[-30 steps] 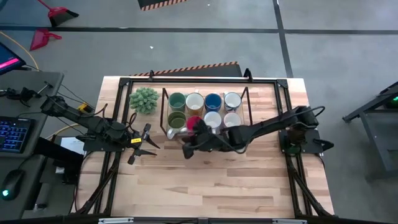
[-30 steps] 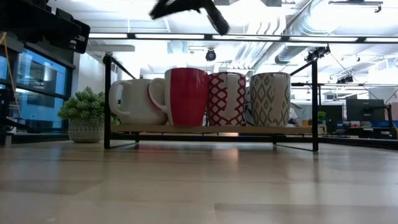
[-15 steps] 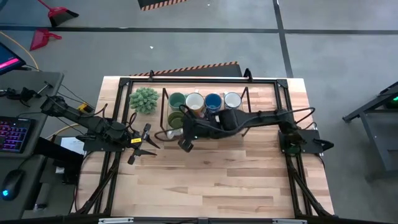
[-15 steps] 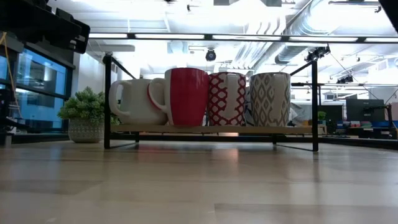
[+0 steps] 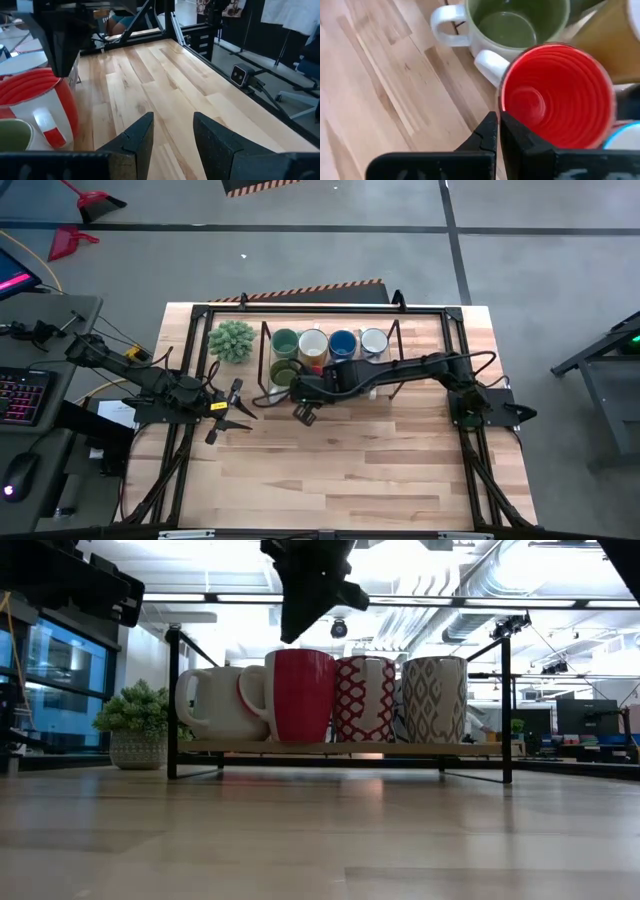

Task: Place coffee mugs
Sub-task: Adjust the mugs on the shelf

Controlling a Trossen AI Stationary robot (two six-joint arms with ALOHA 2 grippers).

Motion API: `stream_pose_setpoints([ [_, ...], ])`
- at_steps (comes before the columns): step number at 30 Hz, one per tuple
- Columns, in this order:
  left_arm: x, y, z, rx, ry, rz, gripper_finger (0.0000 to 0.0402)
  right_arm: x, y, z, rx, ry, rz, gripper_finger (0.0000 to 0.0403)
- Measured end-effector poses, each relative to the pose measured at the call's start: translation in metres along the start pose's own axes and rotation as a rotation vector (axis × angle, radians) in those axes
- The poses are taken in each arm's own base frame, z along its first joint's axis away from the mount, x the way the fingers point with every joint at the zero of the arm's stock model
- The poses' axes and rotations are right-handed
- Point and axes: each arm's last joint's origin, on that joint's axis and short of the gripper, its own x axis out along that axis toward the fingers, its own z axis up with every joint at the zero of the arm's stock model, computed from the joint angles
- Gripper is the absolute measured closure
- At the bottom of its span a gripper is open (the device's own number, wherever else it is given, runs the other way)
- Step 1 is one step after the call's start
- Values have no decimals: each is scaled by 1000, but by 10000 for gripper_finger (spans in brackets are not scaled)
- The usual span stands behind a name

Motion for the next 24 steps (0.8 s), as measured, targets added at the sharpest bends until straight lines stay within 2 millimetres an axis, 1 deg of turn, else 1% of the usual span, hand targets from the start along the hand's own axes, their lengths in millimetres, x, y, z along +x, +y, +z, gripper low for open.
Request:
stream_pose_setpoints([
  [3, 0, 0, 0, -34, 0, 0, 273, 1, 2, 1, -10, -18, 16, 403],
  [7, 0, 0, 0, -28, 0, 0, 273, 2, 0, 5, -37, -33, 41, 403],
  [11, 0, 0, 0, -15, 1, 1, 273, 0, -6, 17, 32, -73, 67, 403],
  [15, 0, 0, 0, -14, 1, 1, 273, 0, -10, 28, 67, -109, 135, 403],
  [18, 0, 0, 0, -15, 0, 1, 273, 0, -12, 32, 71, -96, 210, 400],
  [21, 0, 0, 0, -14, 0, 0, 273, 0, -12, 33, 61, -66, 277, 384],
  [24, 0, 0, 0, -14, 0, 1, 273, -1, -11, 32, 43, -53, 302, 350],
])
